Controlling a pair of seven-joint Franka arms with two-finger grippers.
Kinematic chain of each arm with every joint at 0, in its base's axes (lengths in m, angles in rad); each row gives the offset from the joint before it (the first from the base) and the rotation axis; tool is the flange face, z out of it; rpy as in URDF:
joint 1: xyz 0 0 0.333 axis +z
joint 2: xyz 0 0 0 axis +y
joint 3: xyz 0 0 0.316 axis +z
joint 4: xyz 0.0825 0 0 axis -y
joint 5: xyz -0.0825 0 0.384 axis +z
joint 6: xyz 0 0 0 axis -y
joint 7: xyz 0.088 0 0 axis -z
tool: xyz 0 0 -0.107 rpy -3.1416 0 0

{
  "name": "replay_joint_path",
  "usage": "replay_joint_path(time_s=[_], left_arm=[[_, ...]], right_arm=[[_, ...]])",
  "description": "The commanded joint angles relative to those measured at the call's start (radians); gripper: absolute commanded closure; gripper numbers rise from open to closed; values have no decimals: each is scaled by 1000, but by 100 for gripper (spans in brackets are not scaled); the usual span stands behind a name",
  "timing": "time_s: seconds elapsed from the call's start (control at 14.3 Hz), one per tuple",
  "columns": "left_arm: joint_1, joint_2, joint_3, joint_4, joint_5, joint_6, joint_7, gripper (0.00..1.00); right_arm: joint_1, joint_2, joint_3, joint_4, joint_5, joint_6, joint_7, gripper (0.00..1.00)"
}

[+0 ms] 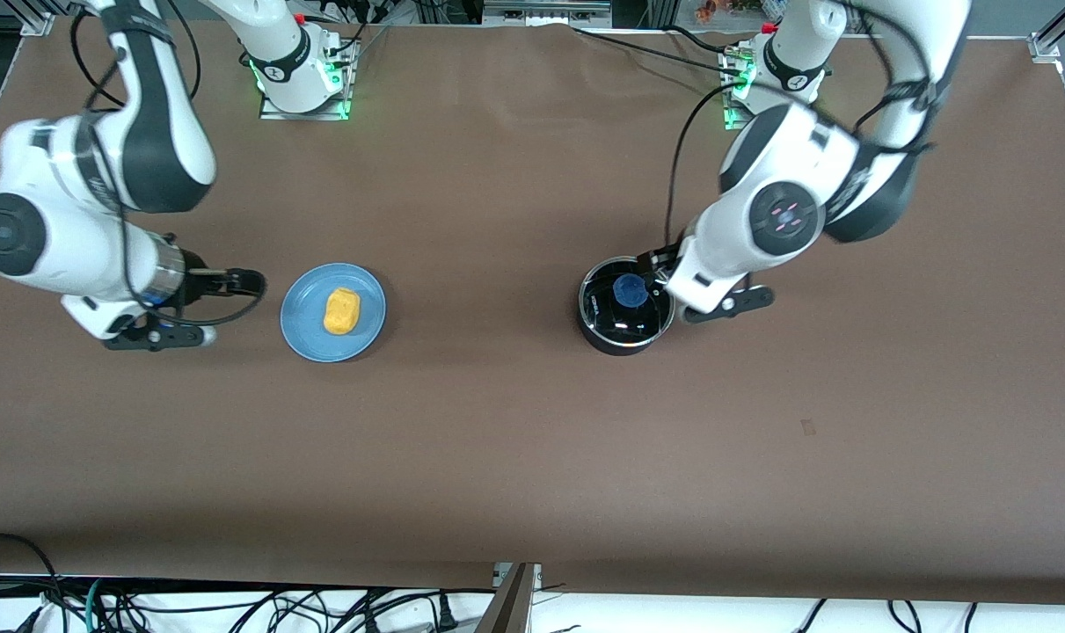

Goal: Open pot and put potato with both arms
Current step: 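Move the left gripper toward the pot lid while the right gripper reaches the potato, then grasp the lid knob with the left gripper while the right gripper grasps the potato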

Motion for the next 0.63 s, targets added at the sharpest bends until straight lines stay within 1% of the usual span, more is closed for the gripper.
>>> replay_joint_path(time_s=[0.0, 0.21, 0.42, 0.56], left_arm=[[-40, 56, 7, 14, -9, 72, -94, 0], [-46, 96, 7, 16, -9, 133, -112, 0], [-64, 128, 11, 16, -4, 183, -123, 0], [-66, 133, 10, 17, 16, 190, -123, 0]], right_arm=[[-2, -31, 33, -119, 11, 123, 92, 0], [-2, -24, 70, -217, 11, 291, 154, 0], [32, 27, 73, -268, 11, 418, 279, 0], [47, 58, 75, -294, 11, 483, 365, 0]])
